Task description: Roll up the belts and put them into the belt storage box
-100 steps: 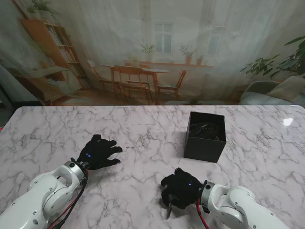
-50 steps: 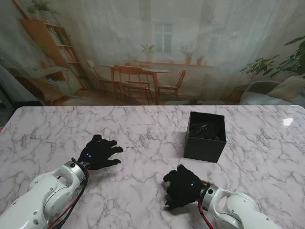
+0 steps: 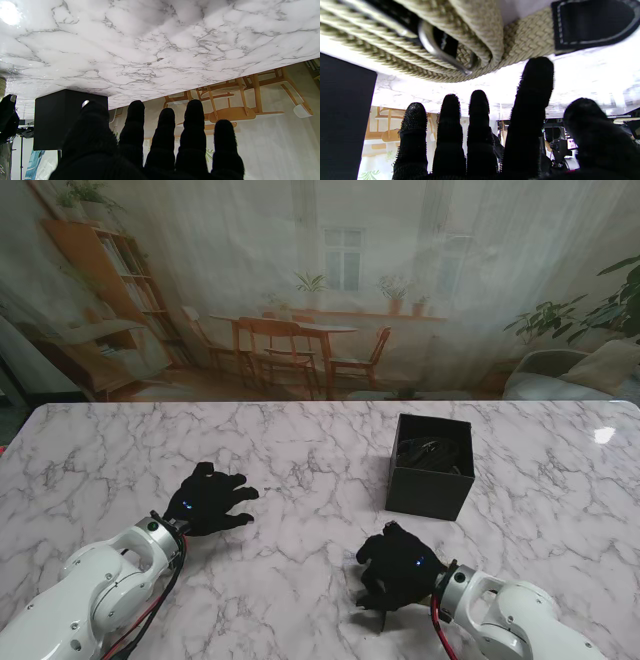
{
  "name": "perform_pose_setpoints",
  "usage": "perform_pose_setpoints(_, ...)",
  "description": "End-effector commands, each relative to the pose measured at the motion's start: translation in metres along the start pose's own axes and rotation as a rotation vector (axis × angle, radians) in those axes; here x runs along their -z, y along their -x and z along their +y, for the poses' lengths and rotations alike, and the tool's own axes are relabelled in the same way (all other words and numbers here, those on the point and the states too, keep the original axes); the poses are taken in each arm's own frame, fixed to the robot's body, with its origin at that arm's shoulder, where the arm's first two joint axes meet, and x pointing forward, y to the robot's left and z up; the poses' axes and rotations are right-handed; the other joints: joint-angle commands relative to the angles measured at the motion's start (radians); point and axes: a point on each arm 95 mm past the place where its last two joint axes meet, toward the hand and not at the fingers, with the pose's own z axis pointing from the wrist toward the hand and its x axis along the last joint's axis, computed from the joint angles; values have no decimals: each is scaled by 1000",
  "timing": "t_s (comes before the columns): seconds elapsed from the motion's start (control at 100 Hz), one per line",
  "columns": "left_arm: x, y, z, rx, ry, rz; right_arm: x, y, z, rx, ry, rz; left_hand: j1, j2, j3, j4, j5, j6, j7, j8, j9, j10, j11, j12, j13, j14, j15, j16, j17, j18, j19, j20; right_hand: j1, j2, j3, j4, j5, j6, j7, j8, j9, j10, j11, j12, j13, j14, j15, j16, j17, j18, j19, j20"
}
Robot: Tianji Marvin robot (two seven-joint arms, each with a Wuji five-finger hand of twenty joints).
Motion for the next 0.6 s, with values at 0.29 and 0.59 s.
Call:
perform_pose_setpoints(0.29,0,-1,2,2,16,0,9,-2,-3,88,31,-71,-19,46,-17,20,-24,1,-12,-4,-40,-6,-3,-6,-6,-1,-21,0,-20,39,-33,23,-6,-13,-1,32,0,30,-15,7,20,5,7,19,56,-8,-5,23,12,29,-4,2)
perform_pose_setpoints(0.59,0,-1,2,2,16,1,17,-3,8,130,73,-101,-19,47,-17,20,-22,2,-10,-3,-42,-4,-3,-6,-7,-2,-21,0,-20,38,-33,23,103,-119,88,-40,-380,11,86,-1,-98,30,71,48,25,-17,31,31,23,9,24,2)
